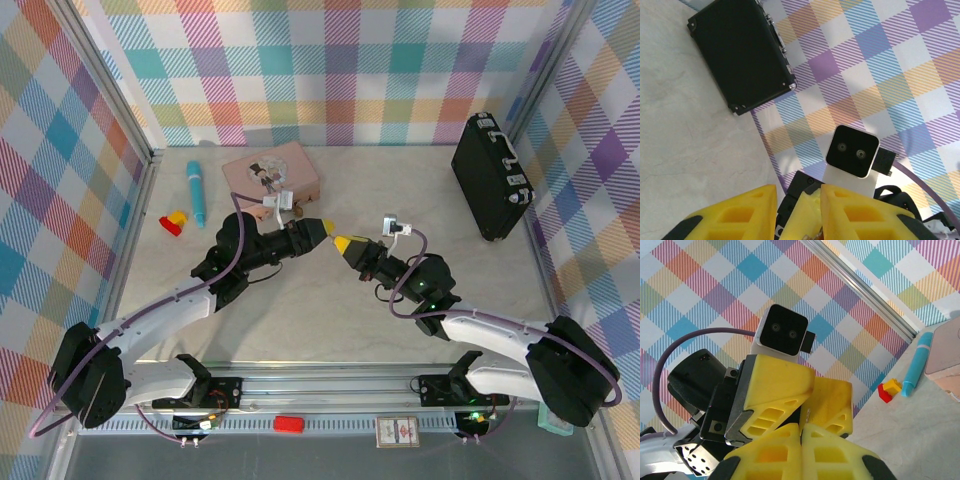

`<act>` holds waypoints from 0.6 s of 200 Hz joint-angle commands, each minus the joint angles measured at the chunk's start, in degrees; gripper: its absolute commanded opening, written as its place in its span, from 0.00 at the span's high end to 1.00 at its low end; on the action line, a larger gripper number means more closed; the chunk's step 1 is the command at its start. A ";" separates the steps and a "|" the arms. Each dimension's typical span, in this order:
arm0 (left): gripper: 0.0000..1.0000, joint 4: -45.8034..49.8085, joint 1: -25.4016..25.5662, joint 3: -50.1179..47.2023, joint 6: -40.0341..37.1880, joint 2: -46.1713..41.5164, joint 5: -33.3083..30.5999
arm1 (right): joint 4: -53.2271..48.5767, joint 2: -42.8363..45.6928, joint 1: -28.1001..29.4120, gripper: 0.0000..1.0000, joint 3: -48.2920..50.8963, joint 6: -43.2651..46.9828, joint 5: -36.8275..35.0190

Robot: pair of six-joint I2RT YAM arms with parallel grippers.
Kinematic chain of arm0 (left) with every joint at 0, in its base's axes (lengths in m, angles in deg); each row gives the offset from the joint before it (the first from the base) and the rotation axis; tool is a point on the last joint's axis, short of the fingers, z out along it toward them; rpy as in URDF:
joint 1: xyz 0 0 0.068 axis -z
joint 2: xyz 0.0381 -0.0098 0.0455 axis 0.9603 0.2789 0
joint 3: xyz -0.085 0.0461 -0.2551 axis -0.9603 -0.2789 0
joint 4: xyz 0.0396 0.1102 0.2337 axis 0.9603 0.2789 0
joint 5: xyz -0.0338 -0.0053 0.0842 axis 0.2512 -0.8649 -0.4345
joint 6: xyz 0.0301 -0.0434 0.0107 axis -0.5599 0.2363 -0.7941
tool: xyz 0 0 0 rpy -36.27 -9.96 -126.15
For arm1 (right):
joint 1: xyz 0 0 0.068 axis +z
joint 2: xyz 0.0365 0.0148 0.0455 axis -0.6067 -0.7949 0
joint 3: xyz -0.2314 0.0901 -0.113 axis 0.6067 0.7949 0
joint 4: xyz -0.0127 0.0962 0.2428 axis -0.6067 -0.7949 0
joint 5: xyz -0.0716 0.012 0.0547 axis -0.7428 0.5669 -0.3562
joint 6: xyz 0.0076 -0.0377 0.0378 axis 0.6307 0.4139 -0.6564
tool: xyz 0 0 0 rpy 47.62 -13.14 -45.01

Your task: Unlock the padlock with the key

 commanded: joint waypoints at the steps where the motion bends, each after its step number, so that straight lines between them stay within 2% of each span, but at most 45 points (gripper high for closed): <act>1: 0.74 -3.78 -0.32 0.31 0.89 -0.40 2.44 | 2.72 -0.49 0.24 1.00 -0.84 0.46 0.05; 92: 0.75 -2.06 -0.33 -0.28 0.53 -2.00 3.78 | 3.46 -0.70 0.29 1.00 0.39 -0.67 -3.64; 120: 0.81 -2.07 -0.32 -0.22 0.55 -2.16 4.22 | 2.99 -0.70 0.29 1.00 0.62 -1.20 -4.33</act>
